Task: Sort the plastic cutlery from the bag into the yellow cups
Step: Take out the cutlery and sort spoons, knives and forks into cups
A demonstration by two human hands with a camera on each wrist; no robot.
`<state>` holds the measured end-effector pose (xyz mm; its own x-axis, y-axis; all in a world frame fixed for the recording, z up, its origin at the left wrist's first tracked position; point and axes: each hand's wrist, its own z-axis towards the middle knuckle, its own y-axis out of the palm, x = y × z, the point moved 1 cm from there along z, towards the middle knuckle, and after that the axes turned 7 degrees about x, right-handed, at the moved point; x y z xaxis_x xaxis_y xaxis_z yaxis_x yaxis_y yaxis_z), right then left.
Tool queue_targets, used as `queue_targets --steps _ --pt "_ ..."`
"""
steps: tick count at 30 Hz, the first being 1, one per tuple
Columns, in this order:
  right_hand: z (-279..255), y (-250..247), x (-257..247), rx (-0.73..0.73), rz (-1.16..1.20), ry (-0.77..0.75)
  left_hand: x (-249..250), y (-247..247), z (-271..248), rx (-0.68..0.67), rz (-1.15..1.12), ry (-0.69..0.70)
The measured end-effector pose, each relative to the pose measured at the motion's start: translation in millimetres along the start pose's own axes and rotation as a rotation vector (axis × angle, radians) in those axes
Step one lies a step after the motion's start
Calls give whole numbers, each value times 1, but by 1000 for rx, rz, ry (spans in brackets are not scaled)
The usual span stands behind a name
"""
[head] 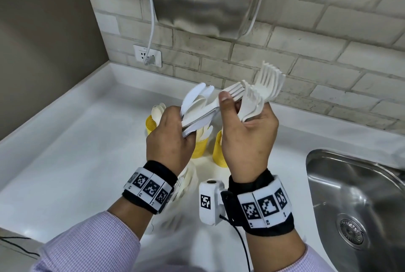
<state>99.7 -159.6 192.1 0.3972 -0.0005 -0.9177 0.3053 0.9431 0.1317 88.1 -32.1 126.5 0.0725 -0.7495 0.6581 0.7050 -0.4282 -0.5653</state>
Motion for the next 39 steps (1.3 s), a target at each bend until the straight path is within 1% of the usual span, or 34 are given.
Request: queue_targets --steps 4,7,10,12,15,16,18,21,23,25,27,30,32,34,36,39 --pt "7 -2 -1 27 256 159 -1 -1 0 -5 -17 -25" --pt "20 -11 -6 88 437 320 -3 -1 0 -6 -28 -28" --pt "30 -20 -12 94 670 464 -2 0 0 -10 -38 -26" --pt "33 -24 -15 137 774 479 -2 0 0 -17 -42 -35" --pt "36 -29 -26 272 849 412 -1 1 0 -37 -43 -65" --pt "37 -31 -29 295 816 358 -1 2 0 -41 -45 -69" --pt "36 -30 -33 274 731 241 0 3 0 -41 -48 -59" --pt "33 -24 -29 198 667 112 1 5 1 -30 -46 -28" --pt "29 -20 -24 106 548 57 3 6 1 -16 -39 -14" --pt "22 -17 -20 -1 332 31 3 6 2 0 -25 -13" --pt "16 -15 -12 -60 93 -26 4 6 2 1 -8 -11" --pt "7 -8 -1 -171 -189 -196 4 7 2 16 -7 37" --pt "5 -4 4 -228 -468 -351 2 7 1 20 -3 68" --pt "5 -2 5 -252 -675 -415 0 9 0 26 10 87" --pt "3 2 6 -258 -757 -443 0 10 -1 28 12 93" --pt "0 4 8 -208 -743 -498 1 11 -2 30 2 109"
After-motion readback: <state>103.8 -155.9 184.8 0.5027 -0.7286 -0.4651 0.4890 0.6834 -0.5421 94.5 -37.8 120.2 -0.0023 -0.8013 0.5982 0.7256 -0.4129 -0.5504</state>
